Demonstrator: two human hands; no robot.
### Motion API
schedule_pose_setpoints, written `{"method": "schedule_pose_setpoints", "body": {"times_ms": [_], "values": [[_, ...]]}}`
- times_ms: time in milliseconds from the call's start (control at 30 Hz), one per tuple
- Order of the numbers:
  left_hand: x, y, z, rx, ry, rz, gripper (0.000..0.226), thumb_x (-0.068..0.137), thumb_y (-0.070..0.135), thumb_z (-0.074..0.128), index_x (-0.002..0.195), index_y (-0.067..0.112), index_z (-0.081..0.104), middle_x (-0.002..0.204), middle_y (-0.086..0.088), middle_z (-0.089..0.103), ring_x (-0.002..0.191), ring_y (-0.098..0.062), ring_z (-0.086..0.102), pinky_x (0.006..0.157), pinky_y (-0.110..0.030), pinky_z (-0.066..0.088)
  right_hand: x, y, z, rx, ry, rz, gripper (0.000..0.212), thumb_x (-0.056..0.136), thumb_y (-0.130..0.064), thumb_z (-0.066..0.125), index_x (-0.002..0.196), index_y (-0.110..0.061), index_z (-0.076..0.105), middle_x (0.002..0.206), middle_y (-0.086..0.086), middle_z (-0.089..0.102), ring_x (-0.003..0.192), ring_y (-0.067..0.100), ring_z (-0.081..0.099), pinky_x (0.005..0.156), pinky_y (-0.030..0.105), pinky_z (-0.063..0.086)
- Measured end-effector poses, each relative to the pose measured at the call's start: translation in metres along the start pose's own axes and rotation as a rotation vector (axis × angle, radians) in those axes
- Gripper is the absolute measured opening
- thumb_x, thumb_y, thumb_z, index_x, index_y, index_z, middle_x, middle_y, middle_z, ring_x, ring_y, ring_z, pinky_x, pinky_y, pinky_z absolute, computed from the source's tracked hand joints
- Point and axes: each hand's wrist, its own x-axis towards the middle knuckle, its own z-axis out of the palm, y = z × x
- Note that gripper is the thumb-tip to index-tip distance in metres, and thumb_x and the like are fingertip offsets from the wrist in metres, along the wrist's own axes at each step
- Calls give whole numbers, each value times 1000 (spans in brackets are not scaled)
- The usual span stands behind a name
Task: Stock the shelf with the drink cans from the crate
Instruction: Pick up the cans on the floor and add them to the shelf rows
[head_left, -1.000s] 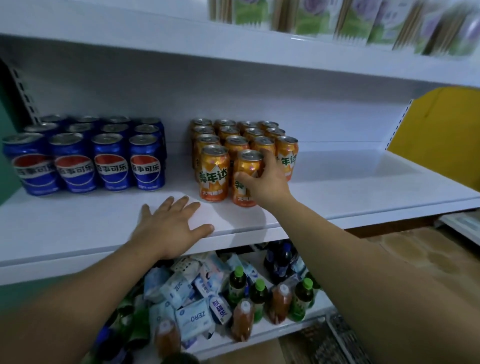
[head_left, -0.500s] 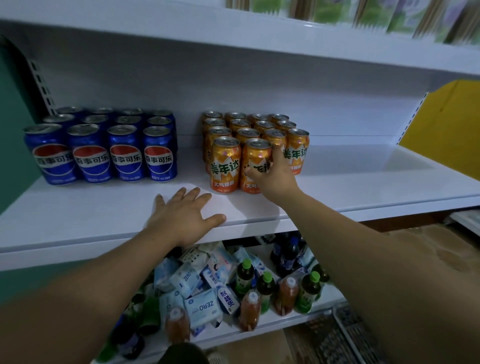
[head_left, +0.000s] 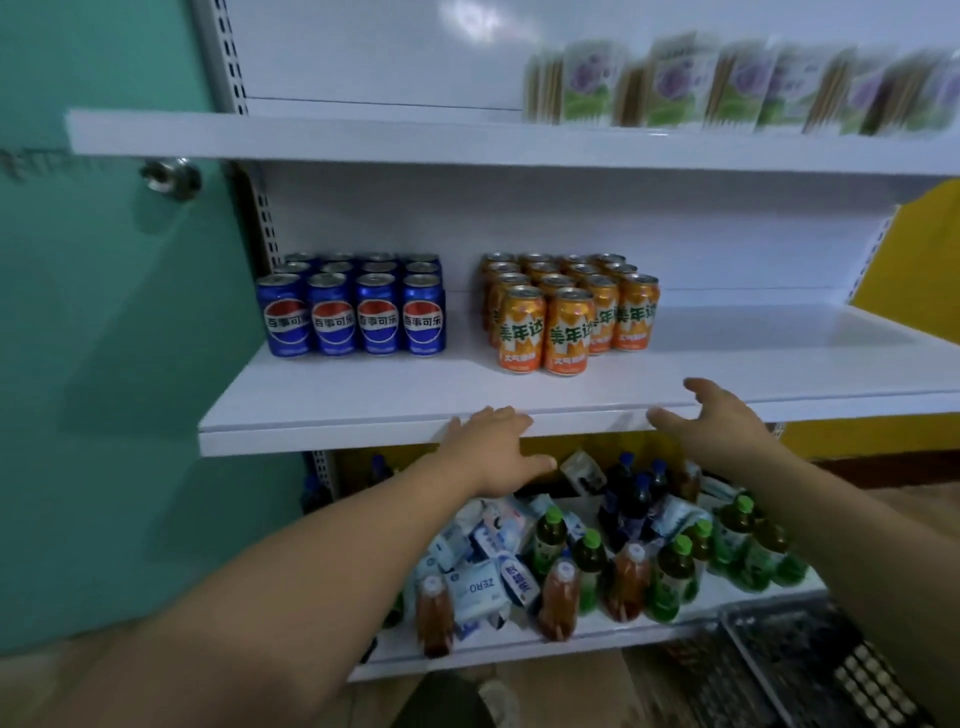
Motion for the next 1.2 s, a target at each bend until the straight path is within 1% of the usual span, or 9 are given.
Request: {"method": "schedule_pose_setpoints", "body": {"times_ms": [100,233,333,467,633,767,867,967,1200], "values": [[-28,14,13,-20,-28,45,78,88,63,45,151,25,21,160,-2,15,146,-22,15,118,-50,14,-30,-5,-1,-55,-43,-50,75,90,-54,56,150,-20,27,153,9,33,114,30,56,89,41,49],[-58,42,44,-75,-113,71,78,89,61,47,151,23,20,160,-2,14,146,-23,15,118,-44,18,-72,12,-9,-126,-81,-44,76,91,-56,54,151,-20,25,153,9,33,126,32,47,95,42,46],[-73,61,84,-125,-199,74,76,90,57,51,150,19,24,157,-4,24,141,-25,29,112,-39,31,-98,42,0,-173,-146,-28,76,91,-57,54,150,-18,25,149,11,37,124,32,47,97,44,46],[-73,76,147,-160,-343,77,69,84,59,55,137,17,44,141,-9,45,117,-28,50,94,-38,45,-125,97,30,-180,-245,76,74,92,-57,51,150,-19,24,150,10,35,126,31,46,98,42,45],[-74,90,236,-134,-506,91,64,83,52,60,136,19,45,141,-3,46,122,-23,47,103,-37,40,-155,178,85,-167,-359,187,72,92,-55,52,148,-17,28,145,11,40,127,29,44,99,38,42],[-71,91,300,-113,-675,41,79,82,50,62,148,22,30,153,-3,32,134,-22,39,109,-38,36,-169,232,133,-158,-471,328,76,91,-55,53,149,-14,28,148,15,36,132,33,39,104,38,38],[-57,84,344,-116,-799,52,74,79,48,67,141,18,41,144,-6,44,125,-22,47,104,-37,40,-167,267,173,-146,-547,393,79,91,-56,52,151,-15,22,150,15,35,132,35,40,103,40,39],[-43,75,382,-73,-895,57,54,84,33,68,130,13,50,134,-5,50,119,-23,50,95,-25,41,-162,296,219,-128,-636,451,80,91,-56,52,151,-15,20,153,15,32,133,35,40,103,39,40],[-13,45,478,-86,-1002,-4,74,81,33,70,143,12,34,146,-10,39,127,-26,45,99,-34,42,-163,342,331,-34,-856,526,78,90,-49,59,149,-11,25,141,17,41,126,37,45,99,40,41]]}}
